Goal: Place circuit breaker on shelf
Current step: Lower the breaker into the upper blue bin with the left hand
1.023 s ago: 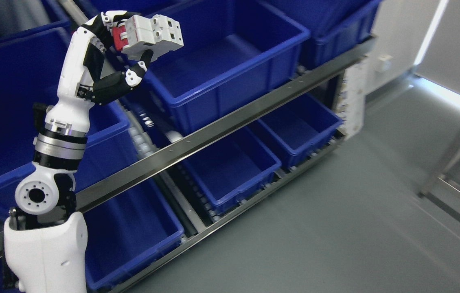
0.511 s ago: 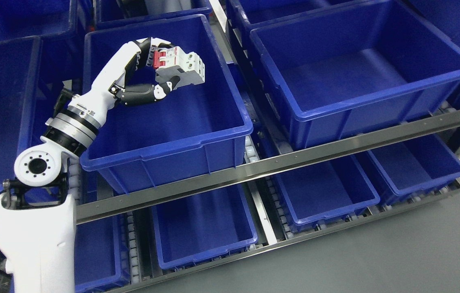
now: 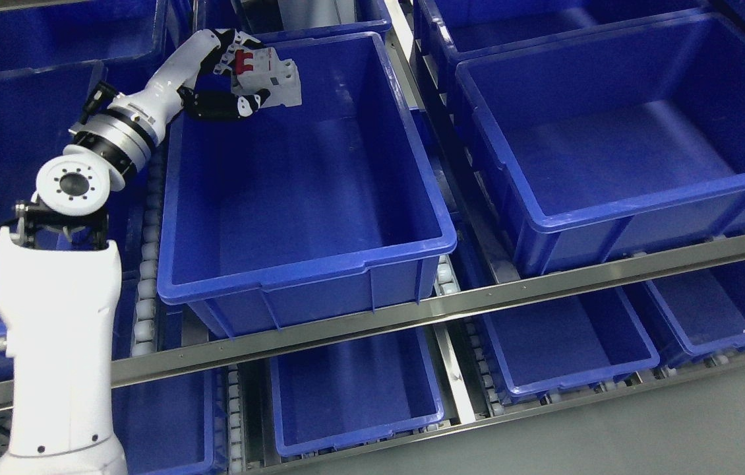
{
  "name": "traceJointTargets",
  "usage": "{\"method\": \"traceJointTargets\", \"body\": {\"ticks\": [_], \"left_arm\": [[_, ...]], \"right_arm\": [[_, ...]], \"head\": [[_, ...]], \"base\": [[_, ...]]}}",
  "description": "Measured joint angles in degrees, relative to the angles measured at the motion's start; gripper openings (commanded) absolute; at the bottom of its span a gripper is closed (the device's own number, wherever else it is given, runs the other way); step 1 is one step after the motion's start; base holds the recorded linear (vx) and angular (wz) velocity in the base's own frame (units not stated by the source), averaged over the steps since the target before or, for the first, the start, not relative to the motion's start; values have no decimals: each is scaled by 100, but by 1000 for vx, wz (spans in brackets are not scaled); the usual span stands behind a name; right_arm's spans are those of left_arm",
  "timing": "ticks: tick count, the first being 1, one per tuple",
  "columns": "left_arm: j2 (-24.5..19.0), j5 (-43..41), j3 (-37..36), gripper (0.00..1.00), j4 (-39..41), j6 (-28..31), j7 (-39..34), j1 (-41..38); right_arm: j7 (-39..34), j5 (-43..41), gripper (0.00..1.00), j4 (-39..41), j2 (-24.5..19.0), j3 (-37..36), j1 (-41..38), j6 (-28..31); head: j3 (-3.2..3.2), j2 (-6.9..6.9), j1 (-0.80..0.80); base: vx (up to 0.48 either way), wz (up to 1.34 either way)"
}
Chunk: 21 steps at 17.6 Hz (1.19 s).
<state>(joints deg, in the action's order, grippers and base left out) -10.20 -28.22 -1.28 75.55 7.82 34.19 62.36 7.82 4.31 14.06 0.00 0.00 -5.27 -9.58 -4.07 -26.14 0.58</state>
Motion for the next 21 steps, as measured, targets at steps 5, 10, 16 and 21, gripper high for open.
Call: {"method": "traceJointTargets", "body": {"ticks": [5,10,16,21], "left_arm": [[111,-153,-395,8,-1462,-490,-433,719],[210,-221,-873,9,-2904,-888,-760,1019],[297,-271,-1292,19,-4054,-966,-942,1140],[410,-283,-1485,50,-4625,-978,-1047,1257]], "right_arm": [[0,0,100,0,0,0,0,0],[0,0,100,0,0,0,-1,0],[0,0,100,0,0,0,0,1],[0,0,100,0,0,0,-1,2]], "head": [[0,1,0],[0,1,0],[0,1,0],[0,1,0]], "base": [[56,-2],[22,-8],[1,-3],[0,0]]}}
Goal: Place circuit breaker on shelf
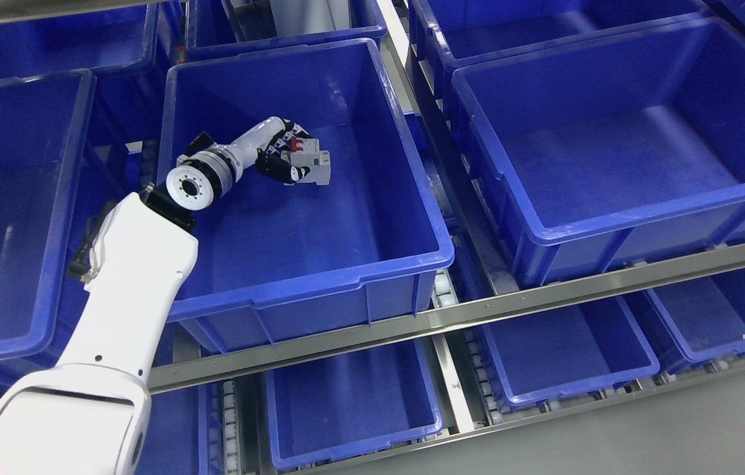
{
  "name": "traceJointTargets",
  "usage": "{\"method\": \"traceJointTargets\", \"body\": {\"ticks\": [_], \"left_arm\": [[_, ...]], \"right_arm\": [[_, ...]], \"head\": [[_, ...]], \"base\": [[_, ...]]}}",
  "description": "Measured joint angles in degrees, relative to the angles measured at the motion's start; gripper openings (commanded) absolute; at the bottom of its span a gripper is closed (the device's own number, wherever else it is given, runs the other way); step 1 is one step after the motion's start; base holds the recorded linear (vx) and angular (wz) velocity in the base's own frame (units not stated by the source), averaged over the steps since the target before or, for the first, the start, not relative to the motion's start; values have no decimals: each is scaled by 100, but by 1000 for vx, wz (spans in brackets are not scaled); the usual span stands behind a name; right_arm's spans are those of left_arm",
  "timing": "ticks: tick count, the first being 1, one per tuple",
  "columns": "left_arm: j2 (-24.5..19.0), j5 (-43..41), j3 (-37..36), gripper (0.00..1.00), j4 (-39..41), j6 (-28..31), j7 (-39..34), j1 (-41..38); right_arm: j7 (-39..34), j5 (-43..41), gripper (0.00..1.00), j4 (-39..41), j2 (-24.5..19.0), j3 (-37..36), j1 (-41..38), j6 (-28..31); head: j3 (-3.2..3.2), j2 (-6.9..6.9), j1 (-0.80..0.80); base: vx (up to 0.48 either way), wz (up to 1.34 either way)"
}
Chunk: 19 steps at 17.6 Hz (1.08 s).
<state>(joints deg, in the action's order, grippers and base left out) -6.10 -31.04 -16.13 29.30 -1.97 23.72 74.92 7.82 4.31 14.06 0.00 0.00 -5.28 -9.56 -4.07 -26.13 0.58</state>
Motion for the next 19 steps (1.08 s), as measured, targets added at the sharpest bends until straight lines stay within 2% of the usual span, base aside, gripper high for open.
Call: {"method": "traceJointTargets", "body": {"ticks": [1,3,6,9,14,19], "left_arm": [[16,-1,-30,60,-81,-3,-29,24],[53,-3,-103,73,-248,3,-127,65],[91,-4,-189,86,-437,19,-249,150],[114,6,-200,95,-563,43,-362,284],[250,91,629,98,-514,80,-1356,538],[393,643,1870,99,-13,135,-1581,653]], "right_arm": [[0,0,100,0,0,0,0,0],[0,0,100,0,0,0,0,0],[0,0,100,1,0,0,0,0],[0,0,100,0,0,0,0,0],[0,0,100,1,0,0,0,0],[0,0,100,1,0,0,0,1]], "head": [[0,0,0],[0,0,0],[0,0,0],[0,0,0],[0,0,0],[0,0,0]], "base": [[0,0],[0,0],[0,0],[0,0],[0,0],[0,0]]}}
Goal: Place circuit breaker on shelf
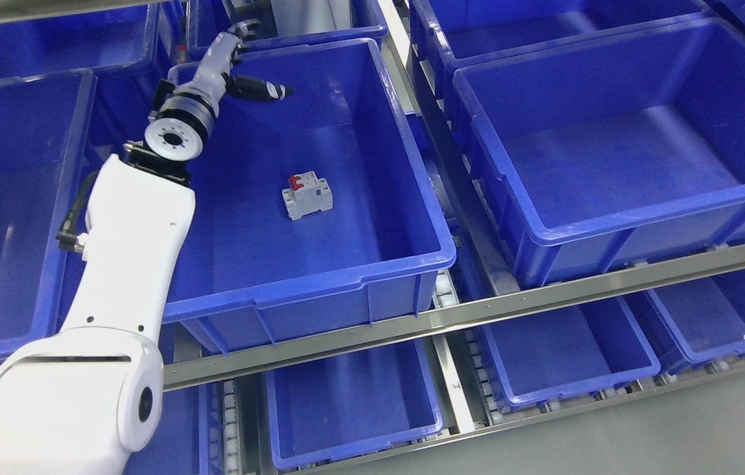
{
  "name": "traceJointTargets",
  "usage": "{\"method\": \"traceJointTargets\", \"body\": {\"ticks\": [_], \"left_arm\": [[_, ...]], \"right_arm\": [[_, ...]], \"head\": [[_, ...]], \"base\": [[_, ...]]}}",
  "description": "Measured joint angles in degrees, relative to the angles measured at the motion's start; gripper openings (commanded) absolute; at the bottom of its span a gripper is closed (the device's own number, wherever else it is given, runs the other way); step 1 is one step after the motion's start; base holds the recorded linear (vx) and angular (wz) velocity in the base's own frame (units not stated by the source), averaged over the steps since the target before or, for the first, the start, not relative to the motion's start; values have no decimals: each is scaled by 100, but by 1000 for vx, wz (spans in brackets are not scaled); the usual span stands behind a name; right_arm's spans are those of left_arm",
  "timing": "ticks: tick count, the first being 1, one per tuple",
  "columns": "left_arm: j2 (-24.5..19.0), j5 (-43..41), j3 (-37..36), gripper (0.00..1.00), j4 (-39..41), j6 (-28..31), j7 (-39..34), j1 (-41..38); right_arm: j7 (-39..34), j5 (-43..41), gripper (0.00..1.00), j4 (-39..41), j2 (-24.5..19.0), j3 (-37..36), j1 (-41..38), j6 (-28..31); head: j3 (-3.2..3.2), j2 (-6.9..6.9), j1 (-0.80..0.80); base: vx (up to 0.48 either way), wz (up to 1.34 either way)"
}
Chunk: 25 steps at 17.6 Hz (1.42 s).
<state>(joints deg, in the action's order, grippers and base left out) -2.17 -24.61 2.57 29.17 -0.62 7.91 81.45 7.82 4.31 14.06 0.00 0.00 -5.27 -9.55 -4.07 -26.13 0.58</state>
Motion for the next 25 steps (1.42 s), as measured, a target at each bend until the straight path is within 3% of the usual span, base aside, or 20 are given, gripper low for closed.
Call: {"method": "traceJointTargets", "body": {"ticks": [5,10,15,25], "left_arm": [[87,534,670,100,1178,815,-34,-501],[137,939,828,100,2811,1524,-34,-1723],[172,1134,800,100,4367,1636,9,-2743],[200,1209,700,100,5525,1655,-16,-3218]], "right_arm": [[0,0,100,0,0,0,0,0],[0,0,100,0,0,0,2,0],[0,0,100,0,0,0,-1,0],[0,0,100,0,0,0,-1,2]], "head": [[0,0,0],[0,0,0],[0,0,0],[0,0,0]], "base": [[-7,-18],[-56,8],[-193,-9],[-164,140]]}}
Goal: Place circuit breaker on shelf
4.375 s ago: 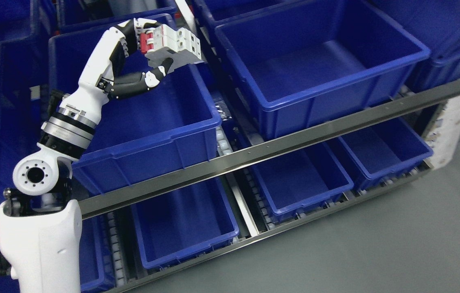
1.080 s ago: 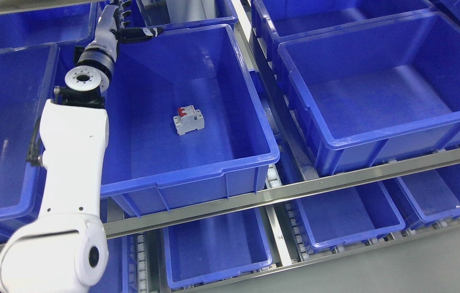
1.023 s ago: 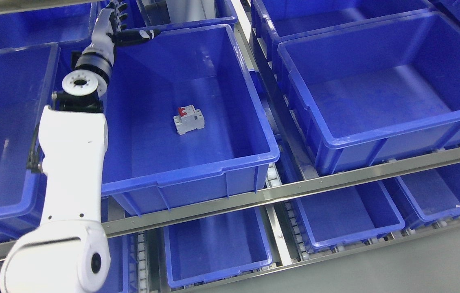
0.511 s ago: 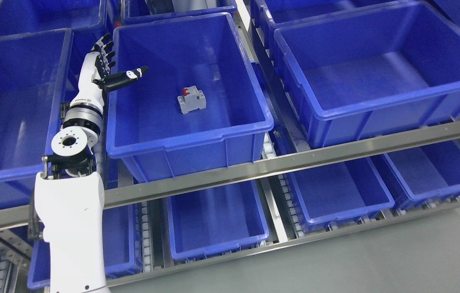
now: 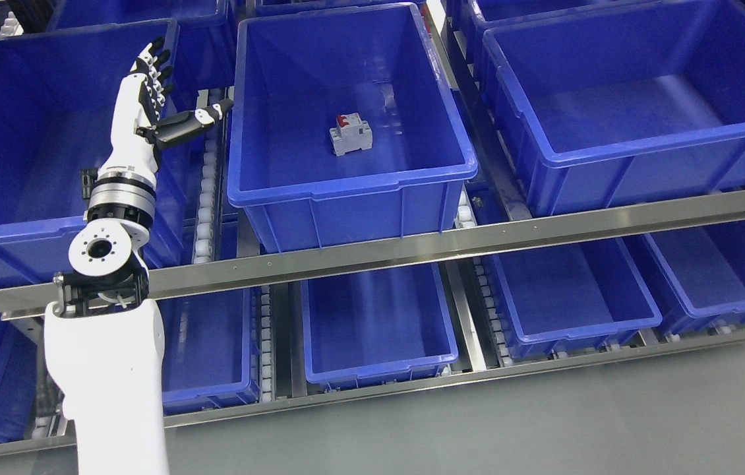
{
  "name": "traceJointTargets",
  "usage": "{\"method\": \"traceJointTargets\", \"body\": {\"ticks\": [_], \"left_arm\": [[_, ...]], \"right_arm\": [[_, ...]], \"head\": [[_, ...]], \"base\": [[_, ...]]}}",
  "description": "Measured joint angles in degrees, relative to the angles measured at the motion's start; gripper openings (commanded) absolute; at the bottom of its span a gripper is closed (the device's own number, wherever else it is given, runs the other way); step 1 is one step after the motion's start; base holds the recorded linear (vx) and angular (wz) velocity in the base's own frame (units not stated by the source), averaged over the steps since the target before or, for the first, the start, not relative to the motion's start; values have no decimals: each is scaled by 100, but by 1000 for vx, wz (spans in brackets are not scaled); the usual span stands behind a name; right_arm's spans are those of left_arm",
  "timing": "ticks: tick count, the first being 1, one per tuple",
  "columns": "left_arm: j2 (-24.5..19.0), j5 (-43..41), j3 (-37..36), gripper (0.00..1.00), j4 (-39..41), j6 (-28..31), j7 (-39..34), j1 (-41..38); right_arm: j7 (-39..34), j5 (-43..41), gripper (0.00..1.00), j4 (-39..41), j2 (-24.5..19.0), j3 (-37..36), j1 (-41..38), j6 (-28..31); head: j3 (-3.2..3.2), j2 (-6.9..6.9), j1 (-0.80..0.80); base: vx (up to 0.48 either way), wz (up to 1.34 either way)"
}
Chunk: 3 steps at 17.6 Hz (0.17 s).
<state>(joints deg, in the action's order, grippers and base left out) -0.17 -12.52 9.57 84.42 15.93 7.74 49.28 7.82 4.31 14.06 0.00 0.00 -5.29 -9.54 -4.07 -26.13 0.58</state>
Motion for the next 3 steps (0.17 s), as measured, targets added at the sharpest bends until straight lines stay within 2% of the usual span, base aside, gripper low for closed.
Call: {"method": "traceJointTargets", "body": {"ticks": [3], "left_arm": [[5,43,-52,100,204,29,2,-73]], "right_arm": [[0,0,100,0,0,0,1,0]], "head": [[0,0,0]], "base": [[20,-77]]}}
